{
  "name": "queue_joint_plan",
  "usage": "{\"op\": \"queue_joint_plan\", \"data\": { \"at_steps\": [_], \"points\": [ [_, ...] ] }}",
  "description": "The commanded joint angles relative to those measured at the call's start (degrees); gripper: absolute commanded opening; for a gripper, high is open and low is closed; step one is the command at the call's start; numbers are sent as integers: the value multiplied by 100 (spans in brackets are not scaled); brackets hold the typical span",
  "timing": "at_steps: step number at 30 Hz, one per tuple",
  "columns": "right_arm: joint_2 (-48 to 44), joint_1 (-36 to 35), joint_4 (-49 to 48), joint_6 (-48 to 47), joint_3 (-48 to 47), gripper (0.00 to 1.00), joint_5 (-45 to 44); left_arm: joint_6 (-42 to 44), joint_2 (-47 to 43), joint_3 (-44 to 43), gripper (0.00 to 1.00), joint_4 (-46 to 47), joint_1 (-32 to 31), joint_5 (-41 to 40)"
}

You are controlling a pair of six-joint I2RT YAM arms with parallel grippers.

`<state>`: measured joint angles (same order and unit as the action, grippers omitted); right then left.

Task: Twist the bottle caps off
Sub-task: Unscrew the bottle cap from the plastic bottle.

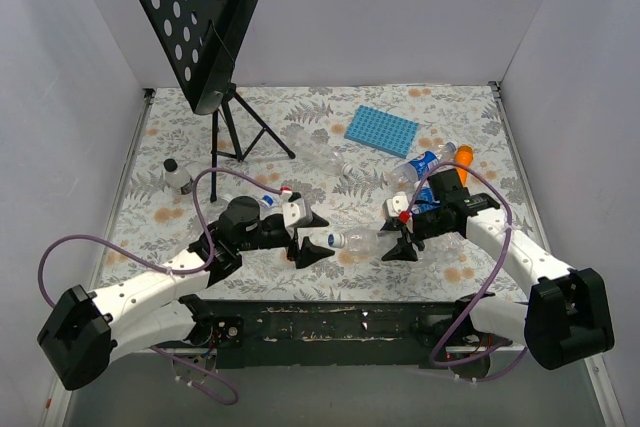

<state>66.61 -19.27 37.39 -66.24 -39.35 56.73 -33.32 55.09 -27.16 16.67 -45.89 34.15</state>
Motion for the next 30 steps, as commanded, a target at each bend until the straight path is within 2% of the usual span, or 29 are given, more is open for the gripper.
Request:
{"op": "queue_joint_plan", "data": {
  "at_steps": [1, 14, 22, 25, 29, 30],
  "points": [
    [54, -42, 23, -56, -257, 8, 93, 19, 98, -79, 65, 179, -34, 153],
    [115, -51, 49, -82, -266, 8, 75, -253, 503, -290, 42, 276, -43, 364],
    [151, -42, 58, -82, -275, 7, 58, -517, 424, -255, 37, 416, -52, 329],
    [159, -42, 50, -82, -275, 7, 40, -640, 432, -246, 26, 443, -43, 364],
    [168, -42, 58, -82, -283, 7, 31, -930, 468, -273, 3, 452, -52, 338],
    [177, -42, 67, -74, -283, 8, 31, -1018, 459, -281, 0, 469, -43, 312]
  ]
}}
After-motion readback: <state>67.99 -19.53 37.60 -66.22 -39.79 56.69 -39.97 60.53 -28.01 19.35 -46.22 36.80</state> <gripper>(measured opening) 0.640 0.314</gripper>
